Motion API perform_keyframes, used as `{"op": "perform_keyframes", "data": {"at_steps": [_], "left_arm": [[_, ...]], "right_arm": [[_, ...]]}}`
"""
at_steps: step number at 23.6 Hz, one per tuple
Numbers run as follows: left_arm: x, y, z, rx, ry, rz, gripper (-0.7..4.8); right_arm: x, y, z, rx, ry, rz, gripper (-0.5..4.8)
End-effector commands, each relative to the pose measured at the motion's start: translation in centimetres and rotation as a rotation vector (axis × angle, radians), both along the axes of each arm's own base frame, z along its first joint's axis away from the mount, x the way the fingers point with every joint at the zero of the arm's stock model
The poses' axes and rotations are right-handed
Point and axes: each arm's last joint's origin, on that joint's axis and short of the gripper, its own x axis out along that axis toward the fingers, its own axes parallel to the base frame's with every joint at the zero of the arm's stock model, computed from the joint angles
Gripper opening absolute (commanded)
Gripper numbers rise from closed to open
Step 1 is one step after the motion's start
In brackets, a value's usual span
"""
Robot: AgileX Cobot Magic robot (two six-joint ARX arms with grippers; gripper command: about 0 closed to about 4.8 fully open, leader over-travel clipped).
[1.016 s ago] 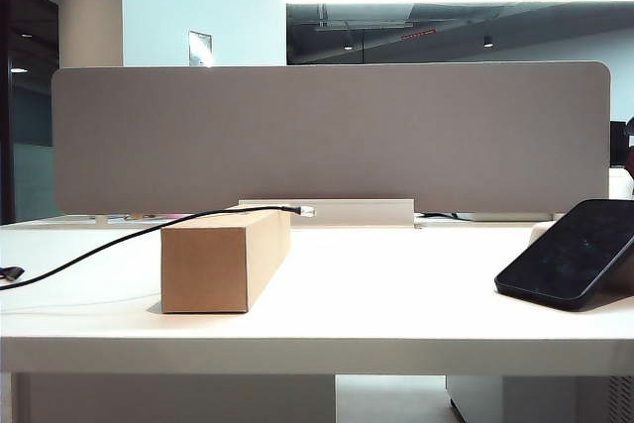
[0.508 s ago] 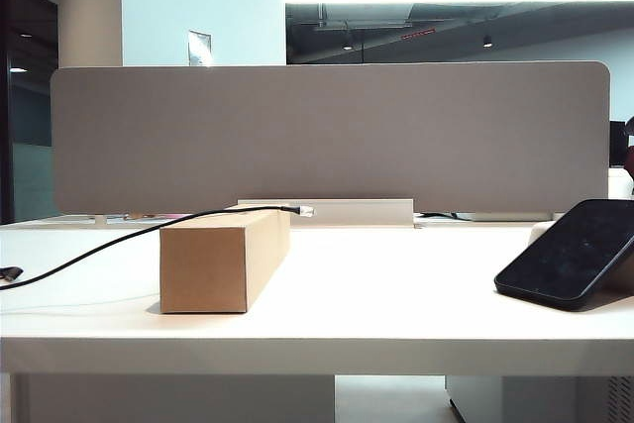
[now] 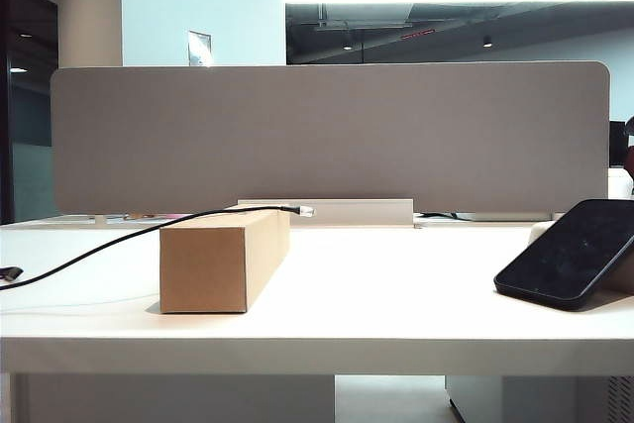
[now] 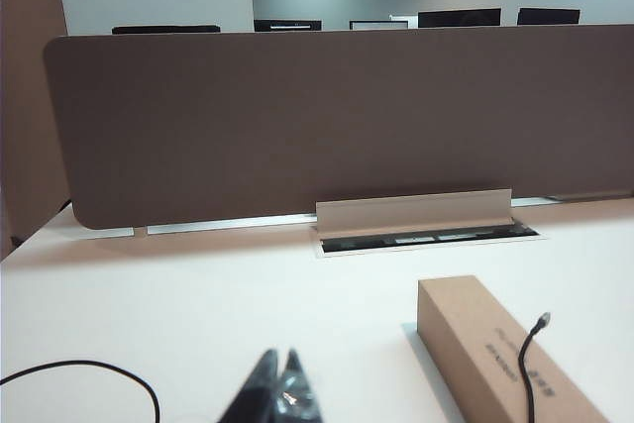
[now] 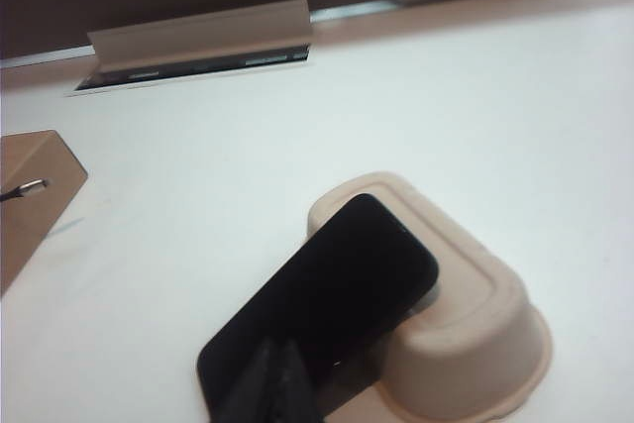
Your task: Pick up the charging cable and the phone, plug the charging cable into the charging port on the phone, and finally place them back on the table.
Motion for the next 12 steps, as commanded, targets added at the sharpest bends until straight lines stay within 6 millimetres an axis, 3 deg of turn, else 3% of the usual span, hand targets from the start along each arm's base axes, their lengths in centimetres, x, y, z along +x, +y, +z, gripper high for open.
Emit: {"op": "perform_keyframes", "data": {"at_steps": [1, 7, 12], "left_arm": [[0.2, 0.0, 1.4, -0.001, 0.005, -0.007, -0.05], [2.4, -0.1, 4.4, 0.006, 0.099, -0.088, -0.05], [5.9, -0.4, 6.0, 0.011, 0.223, -0.231, -0.05]], "right_arm": [[1.1, 0.2, 0.9, 0.069, 0.041, 0.034, 0.01], [3.1, 0.7, 0.6, 0.099, 0.154, 0.133, 0.27], [3.8, 0.7, -0.2, 0.167, 0.229, 0.116, 0.27]]}}
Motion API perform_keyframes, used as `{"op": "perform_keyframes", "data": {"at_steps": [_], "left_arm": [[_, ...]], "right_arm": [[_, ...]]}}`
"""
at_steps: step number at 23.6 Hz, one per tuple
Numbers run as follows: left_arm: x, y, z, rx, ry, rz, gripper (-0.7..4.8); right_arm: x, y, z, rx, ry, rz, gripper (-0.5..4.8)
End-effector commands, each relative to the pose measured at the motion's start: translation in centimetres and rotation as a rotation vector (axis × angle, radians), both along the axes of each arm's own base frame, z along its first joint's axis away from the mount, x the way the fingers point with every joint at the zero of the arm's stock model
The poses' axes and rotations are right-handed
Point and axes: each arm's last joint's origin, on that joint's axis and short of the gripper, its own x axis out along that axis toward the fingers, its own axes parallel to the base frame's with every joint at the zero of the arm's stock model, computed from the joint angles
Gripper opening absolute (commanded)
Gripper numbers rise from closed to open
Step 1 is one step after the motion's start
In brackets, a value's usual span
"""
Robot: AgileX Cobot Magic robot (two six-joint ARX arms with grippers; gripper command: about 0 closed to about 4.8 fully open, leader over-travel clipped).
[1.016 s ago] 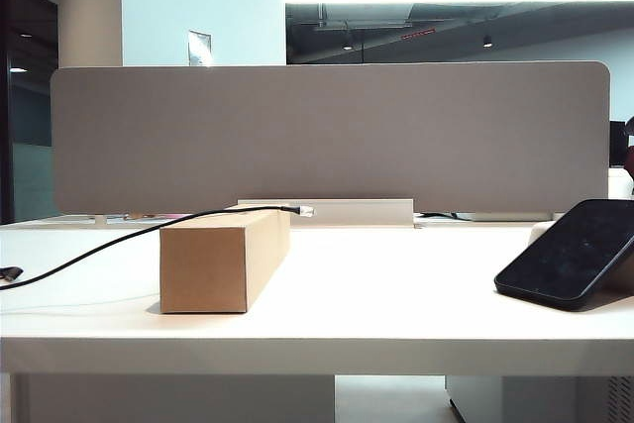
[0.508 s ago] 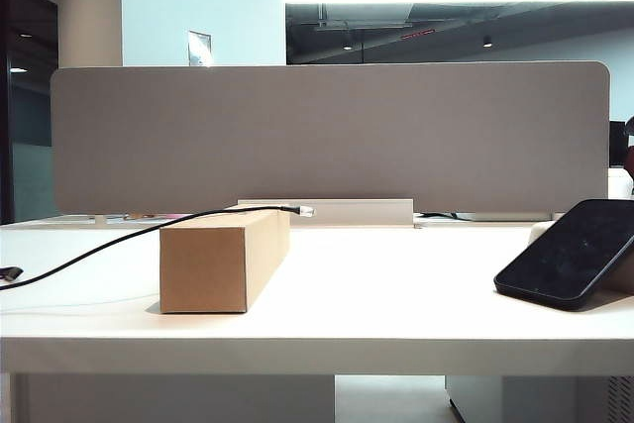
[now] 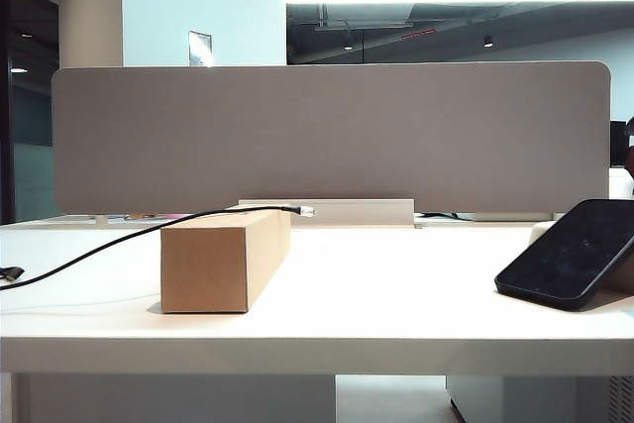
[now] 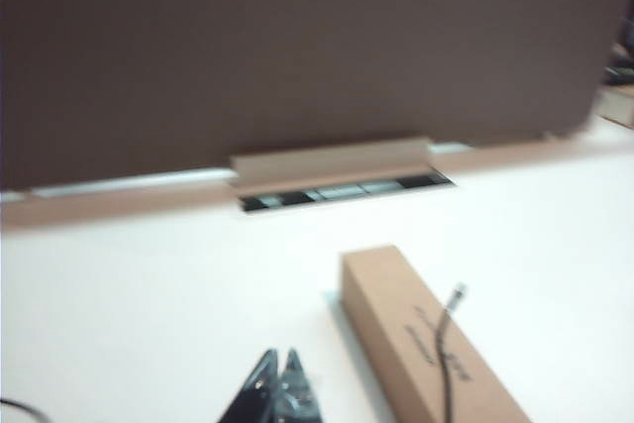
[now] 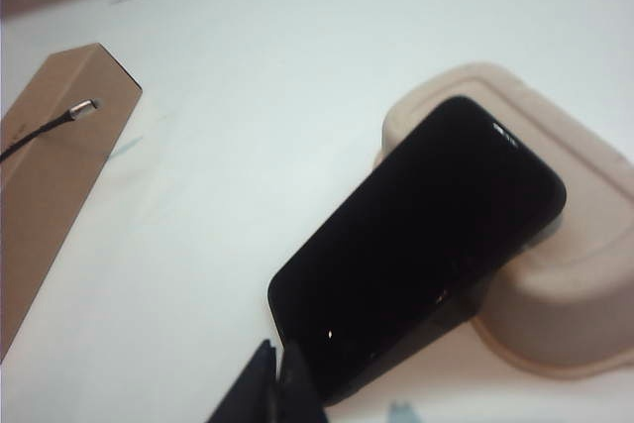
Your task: Pick up the charging cable and the phone, plug the charging cable into the charging port on the phone, and finally place them back on the table.
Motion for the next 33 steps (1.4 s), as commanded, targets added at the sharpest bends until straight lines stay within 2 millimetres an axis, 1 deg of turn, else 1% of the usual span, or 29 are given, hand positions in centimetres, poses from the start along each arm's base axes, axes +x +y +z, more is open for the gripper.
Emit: {"op": "perform_keyframes", "data": {"at_steps": [1, 3, 5, 8, 10, 11, 12, 13, 14, 16, 18, 20, 23, 33], "left_arm": [[1.9, -0.2, 0.9, -0.002, 0.05, -0.059, -0.05], [3.0, -0.4, 1.3, -0.002, 0.081, -0.076, -0.05], [4.1, -0.9, 1.7, 0.001, 0.112, -0.1, -0.05], [5.7, -1.8, 2.2, 0.004, 0.158, -0.145, -0.05], [6.8, -2.7, 2.6, 0.008, 0.187, -0.18, -0.05], [7.2, -3.1, 2.7, 0.009, 0.198, -0.197, -0.05], [8.2, -3.8, 3.0, 0.018, 0.226, -0.226, -0.05], [8.6, -4.1, 3.0, 0.027, 0.241, -0.238, -0.04], [9.4, -5.0, 3.1, 0.04, 0.285, -0.267, -0.04], [10.6, -6.0, 3.3, 0.08, 0.348, -0.281, -0.04], [11.4, -6.7, 3.3, 0.112, 0.378, -0.289, -0.03], [11.7, -7.4, 3.3, 0.116, 0.383, -0.31, -0.03], [11.7, -7.4, 3.2, 0.133, 0.375, -0.314, -0.03], [11.8, -7.3, 3.3, 0.137, 0.376, -0.292, -0.03]], "right_arm": [[0.4, 0.0, -0.1, 0.051, 0.025, -0.015, 0.27], [0.7, 0.0, -0.4, 0.074, 0.054, -0.026, 0.29], [0.9, 0.1, -0.8, 0.086, 0.081, -0.033, 0.68], [1.3, 0.1, -1.3, 0.093, 0.121, -0.039, 1.65], [1.6, 0.0, -1.7, 0.123, 0.157, -0.061, 2.41], [1.7, 0.0, -1.9, 0.136, 0.172, -0.071, 2.67], [2.1, -0.1, -2.3, 0.174, 0.205, -0.081, 3.28], [2.3, -0.1, -2.6, 0.195, 0.221, -0.086, 3.49], [2.7, -0.3, -3.0, 0.223, 0.247, -0.094, 3.51], [3.4, -0.6, -3.5, 0.277, 0.274, -0.092, 3.5], [4.1, -0.7, -4.1, 0.319, 0.289, -0.093, 3.5], [4.7, -0.6, -4.8, 0.32, 0.305, -0.096, 3.5], [5.8, -0.7, -6.1, 0.335, 0.335, -0.115, 3.5], [7.9, -0.7, -9.0, 0.4, 0.366, -0.141, 3.46]]}}
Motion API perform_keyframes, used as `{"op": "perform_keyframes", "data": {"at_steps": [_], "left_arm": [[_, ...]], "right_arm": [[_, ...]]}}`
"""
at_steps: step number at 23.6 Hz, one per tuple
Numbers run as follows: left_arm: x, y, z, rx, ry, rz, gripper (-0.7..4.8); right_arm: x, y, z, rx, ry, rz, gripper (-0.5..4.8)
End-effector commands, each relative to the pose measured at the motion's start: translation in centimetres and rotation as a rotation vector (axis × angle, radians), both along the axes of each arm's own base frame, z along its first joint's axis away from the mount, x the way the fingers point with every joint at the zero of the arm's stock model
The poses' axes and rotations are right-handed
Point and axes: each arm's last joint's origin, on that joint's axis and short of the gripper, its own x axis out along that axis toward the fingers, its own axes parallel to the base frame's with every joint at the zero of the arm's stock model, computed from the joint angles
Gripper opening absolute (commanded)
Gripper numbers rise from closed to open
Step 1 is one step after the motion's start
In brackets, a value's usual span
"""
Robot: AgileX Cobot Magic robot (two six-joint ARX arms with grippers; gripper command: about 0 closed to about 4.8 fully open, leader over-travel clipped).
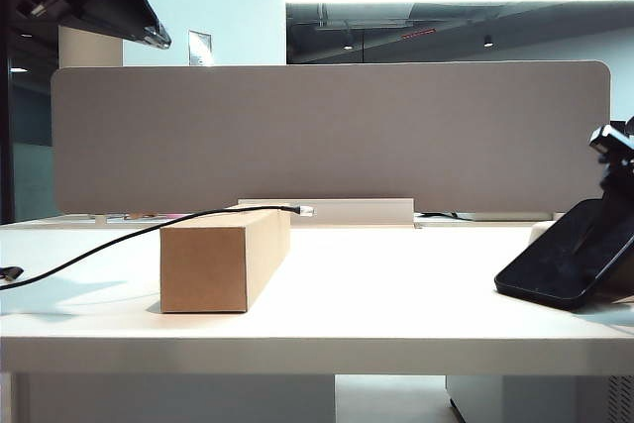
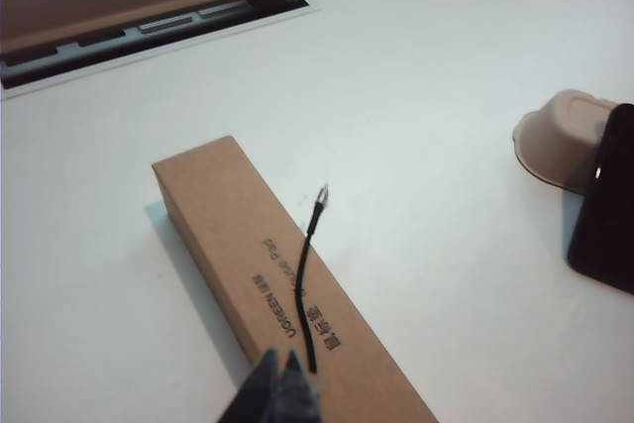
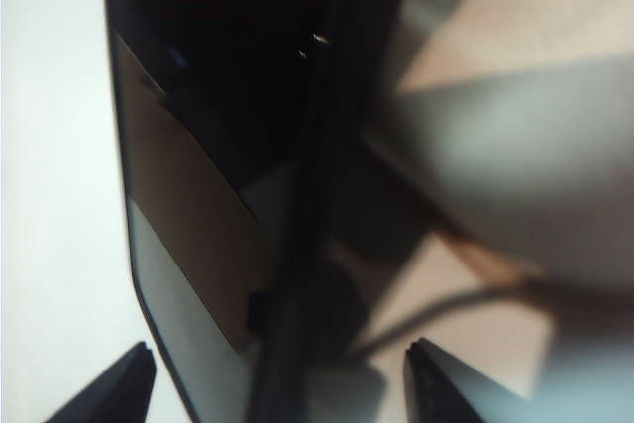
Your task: Pick up the charging cable and the phone, plug the charging cable into the charging port on the phone, and finally place them back on the table.
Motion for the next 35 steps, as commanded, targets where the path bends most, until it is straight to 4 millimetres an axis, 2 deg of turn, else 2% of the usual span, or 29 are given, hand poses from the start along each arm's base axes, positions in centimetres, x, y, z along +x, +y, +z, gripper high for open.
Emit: {"op": "perform_keyframes", "data": {"at_steps": [1, 7, 11, 13, 18, 21, 25, 28, 30, 35], "left_arm": [[0.0, 0.0, 0.3, -0.001, -0.019, -0.001, -0.03], [0.0, 0.0, 0.3, 0.0, -0.02, 0.002, -0.03], [0.0, 0.0, 0.3, 0.0, -0.022, 0.002, -0.03], [0.0, 0.0, 0.3, 0.0, -0.021, 0.002, -0.03], [0.0, 0.0, 0.3, -0.001, -0.022, 0.002, -0.03], [0.0, -0.1, 0.4, -0.006, -0.027, -0.01, -0.03], [0.5, -1.8, 1.2, 0.035, -0.073, -0.057, -0.03], [2.9, -4.4, 2.4, 0.126, -0.041, -0.087, -0.03], [4.3, -5.9, 2.7, 0.173, -0.025, -0.128, -0.03], [7.6, -8.2, 2.6, 0.253, 0.058, -0.117, -0.03]], "right_arm": [[0.9, 0.1, -0.4, 0.043, -0.033, -0.007, 3.46], [2.2, 0.1, -2.5, 0.109, -0.031, -0.033, 3.42], [2.4, 0.1, -3.4, 0.115, -0.009, -0.041, 2.25], [2.4, 0.1, -3.4, 0.113, -0.013, -0.042, 1.1], [2.5, 0.2, -3.2, 0.137, -0.035, -0.011, -0.06], [2.7, 0.4, -2.7, 0.186, -0.086, 0.057, -0.08], [2.7, 0.9, 0.0, 0.252, -0.232, 0.178, -0.08], [1.9, 1.1, 3.2, 0.262, -0.359, 0.246, -0.08], [1.5, 1.1, 4.5, 0.266, -0.409, 0.276, -0.08], [0.4, 1.1, 6.3, 0.235, -0.471, 0.303, -0.08]]}}
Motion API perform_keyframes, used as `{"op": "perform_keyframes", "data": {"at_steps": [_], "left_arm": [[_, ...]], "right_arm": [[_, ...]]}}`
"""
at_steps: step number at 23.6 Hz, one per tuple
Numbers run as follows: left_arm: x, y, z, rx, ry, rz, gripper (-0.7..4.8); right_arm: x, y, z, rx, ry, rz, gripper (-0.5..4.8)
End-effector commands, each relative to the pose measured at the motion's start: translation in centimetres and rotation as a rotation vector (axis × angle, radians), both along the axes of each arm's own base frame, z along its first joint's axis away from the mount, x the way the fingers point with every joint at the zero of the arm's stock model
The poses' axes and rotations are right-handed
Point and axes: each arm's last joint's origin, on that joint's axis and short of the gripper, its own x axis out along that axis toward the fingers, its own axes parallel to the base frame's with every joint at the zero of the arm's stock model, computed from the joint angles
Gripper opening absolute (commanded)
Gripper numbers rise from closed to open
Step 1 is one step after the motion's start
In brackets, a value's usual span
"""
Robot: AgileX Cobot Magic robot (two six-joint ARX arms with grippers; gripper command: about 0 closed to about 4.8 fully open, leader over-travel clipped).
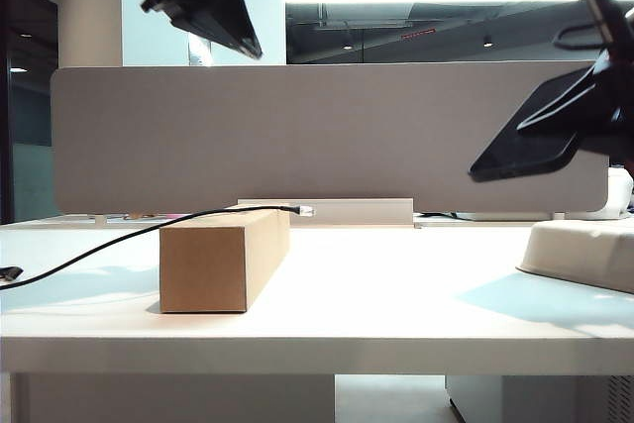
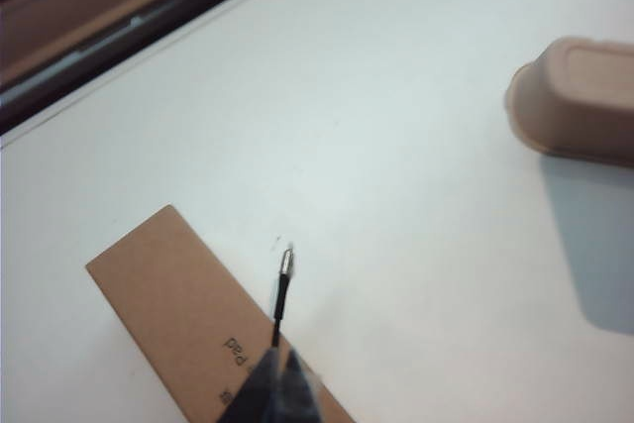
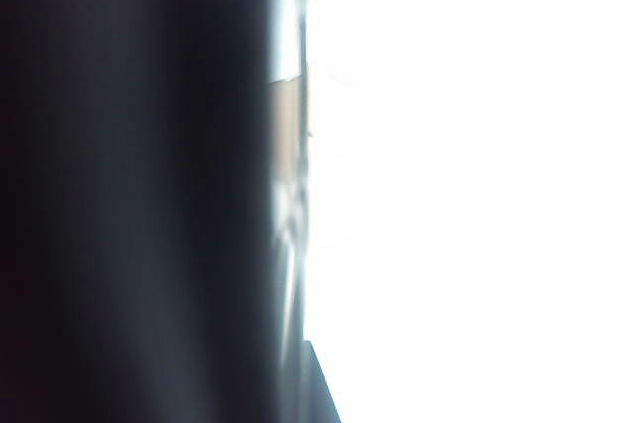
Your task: Pick up the charging cable and the phone, plug the charging cable into the charging port on the phone, and finally place them back on the table.
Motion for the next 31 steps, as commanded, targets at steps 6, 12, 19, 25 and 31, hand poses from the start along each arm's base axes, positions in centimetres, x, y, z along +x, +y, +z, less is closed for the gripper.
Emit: {"op": "perform_keyframes", "data": {"at_steps": [6, 12, 19, 25, 31], "left_arm": [[4.3, -2.1, -1.2, 0.099, 0.115, -0.007, -0.03], [8.2, -4.5, -3.7, 0.179, 0.2, -0.058, 0.62], [10.3, -6.9, -5.9, 0.201, 0.221, -0.093, 1.24], [10.7, -8.3, -7.4, 0.272, 0.235, -0.136, 1.24], [10.9, -8.6, -8.8, 0.349, 0.241, -0.13, 1.24]], "right_arm": [[-1.0, 0.0, 1.5, -0.064, -0.083, 0.038, -0.08], [-1.6, 0.0, 1.6, -0.095, -0.067, 0.053, -0.08], [-1.8, 0.0, 1.1, -0.117, -0.018, 0.064, -0.08], [-1.9, 0.0, 0.8, -0.134, -0.003, 0.071, -0.08], [-1.9, 0.0, 0.8, -0.134, -0.002, 0.072, -0.08]]}}
